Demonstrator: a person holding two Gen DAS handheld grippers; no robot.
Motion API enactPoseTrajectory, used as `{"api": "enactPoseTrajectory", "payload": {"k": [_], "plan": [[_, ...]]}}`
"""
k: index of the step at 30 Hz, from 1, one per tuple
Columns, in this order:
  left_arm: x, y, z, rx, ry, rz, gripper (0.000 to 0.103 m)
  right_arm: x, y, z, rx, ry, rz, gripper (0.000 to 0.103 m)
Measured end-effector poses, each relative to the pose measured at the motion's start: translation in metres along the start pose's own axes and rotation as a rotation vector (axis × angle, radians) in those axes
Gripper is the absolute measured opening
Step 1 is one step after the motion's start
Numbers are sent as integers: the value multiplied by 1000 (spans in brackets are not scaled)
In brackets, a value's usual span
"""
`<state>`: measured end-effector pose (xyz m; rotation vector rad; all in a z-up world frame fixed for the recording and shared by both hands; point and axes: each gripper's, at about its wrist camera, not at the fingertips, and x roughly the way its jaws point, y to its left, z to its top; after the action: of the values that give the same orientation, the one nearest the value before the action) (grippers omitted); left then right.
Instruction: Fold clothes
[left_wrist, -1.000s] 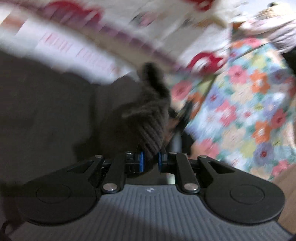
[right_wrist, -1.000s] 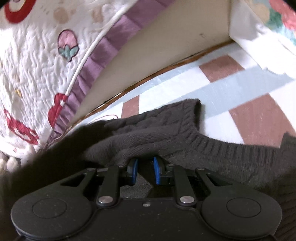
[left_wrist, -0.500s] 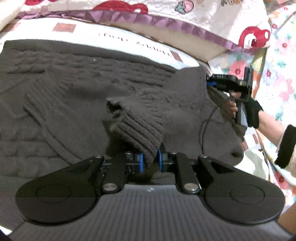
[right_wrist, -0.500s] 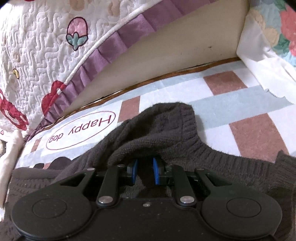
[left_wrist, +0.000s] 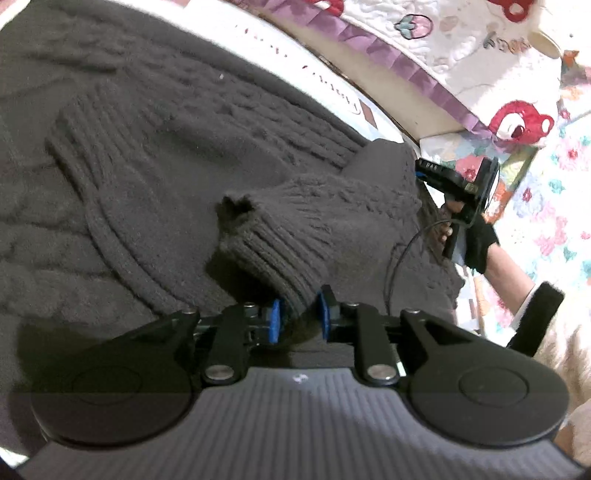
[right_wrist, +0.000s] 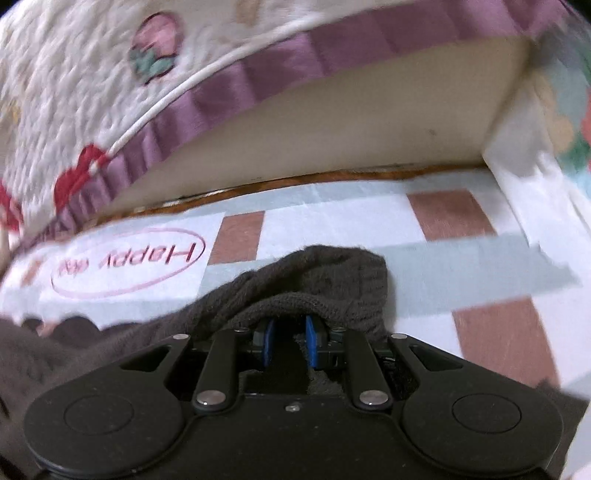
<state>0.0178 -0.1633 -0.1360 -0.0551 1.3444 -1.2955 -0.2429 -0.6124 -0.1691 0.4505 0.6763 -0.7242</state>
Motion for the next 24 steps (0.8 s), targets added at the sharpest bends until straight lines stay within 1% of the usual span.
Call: {"api": "enactPoseTrajectory", "payload": {"k": [2, 3, 4, 5, 7, 10, 12, 13, 15, 18, 20, 21, 22, 23, 24], "plan": [[0, 4, 1, -26, 1, -5, 21, -6, 6, -2, -18, 12, -26, 24], [0, 6, 1, -40, 1, -8, 23, -10, 9, -2, -25, 19, -38, 25], [-1, 5, 2, -26, -6, 2, 25, -13, 12, -3, -32, 26, -51, 32], [-3, 3, 2, 1, -17, 20, 25, -21, 12, -2, -12, 24, -50, 41], [-7, -2, 3, 55, -38, 54, 28, -39, 12, -1, 35, 18, -45, 47], [-6, -11, 4, 129, -54, 88, 31, -60, 6, 10, 163, -13, 50, 50], [-4, -14, 6, 161, -52, 110, 34, -55, 9, 10, 232, 35, 97, 54], [-3, -15, 6, 177, -51, 122, 38, -52, 11, 11, 266, 61, 120, 55], [-2, -16, 8, 204, -53, 143, 42, -45, 15, 11, 335, 113, 166, 55], [-4, -14, 9, 214, -70, 163, 46, -35, 20, 11, 437, 191, 235, 55], [-3, -13, 9, 228, -80, 179, 44, -35, 34, 2, 376, 178, 123, 55], [-2, -14, 8, 243, -84, 189, 44, -39, 41, 0, 321, 133, 78, 56], [-2, -15, 8, 257, -87, 198, 44, -43, 49, -2, 263, 85, 36, 50], [-1, -16, 7, 272, -91, 208, 41, -48, 55, 0, 232, 68, 44, 25], [-1, -17, 7, 279, -95, 212, 32, -52, 60, 2, 204, 55, 59, 14]]}}
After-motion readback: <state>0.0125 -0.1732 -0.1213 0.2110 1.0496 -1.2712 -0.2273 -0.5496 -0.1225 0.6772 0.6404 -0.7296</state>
